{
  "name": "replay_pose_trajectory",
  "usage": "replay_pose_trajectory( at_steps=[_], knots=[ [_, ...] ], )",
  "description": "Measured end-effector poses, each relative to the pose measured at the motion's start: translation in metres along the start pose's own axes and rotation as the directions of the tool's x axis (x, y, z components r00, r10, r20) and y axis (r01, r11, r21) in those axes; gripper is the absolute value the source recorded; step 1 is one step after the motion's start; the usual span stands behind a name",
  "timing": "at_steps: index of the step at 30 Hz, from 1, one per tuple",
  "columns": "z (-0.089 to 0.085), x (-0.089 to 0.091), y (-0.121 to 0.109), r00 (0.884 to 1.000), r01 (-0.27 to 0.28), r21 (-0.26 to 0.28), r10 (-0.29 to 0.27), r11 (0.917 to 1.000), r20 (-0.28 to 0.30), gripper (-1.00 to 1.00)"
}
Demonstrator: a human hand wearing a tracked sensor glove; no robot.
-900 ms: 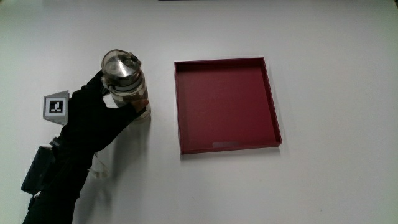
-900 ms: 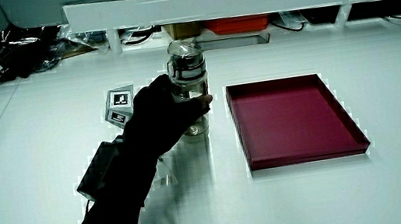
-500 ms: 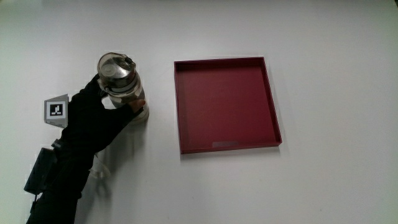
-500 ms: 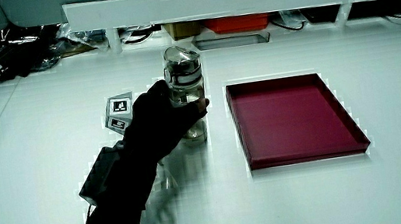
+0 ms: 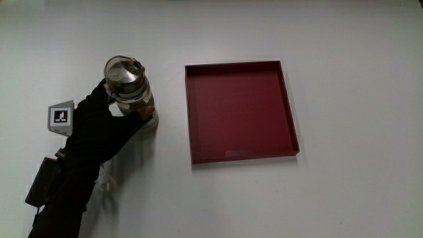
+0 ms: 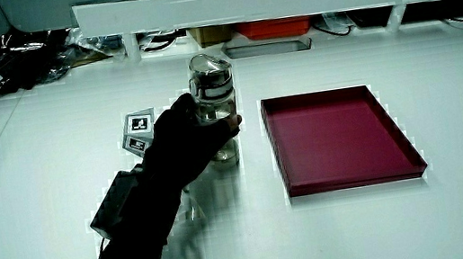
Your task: Place bottle
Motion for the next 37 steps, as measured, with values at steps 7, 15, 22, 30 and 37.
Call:
replay_pose_trajectory(
  at_steps=[7, 15, 22, 30, 37],
  knots=[
    [0.000, 0.001, -0.016, 0.998, -0.054, 0.011, 0.055, 0.9985, -0.016, -0.60],
    [0.010, 0.024, -0.054, 0.989, -0.089, 0.062, 0.096, 0.9941, -0.115, -0.92],
    [0.019, 0.040, -0.087, 0.971, -0.100, 0.070, 0.113, 0.9925, -0.213, -1.00],
    [0.023, 0.054, -0.124, 0.956, -0.120, 0.051, 0.129, 0.9915, -0.263, -1.00],
    [0.027, 0.056, -0.138, 0.887, 0.089, 0.005, -0.077, 0.9960, -0.455, -1.00]
  ],
)
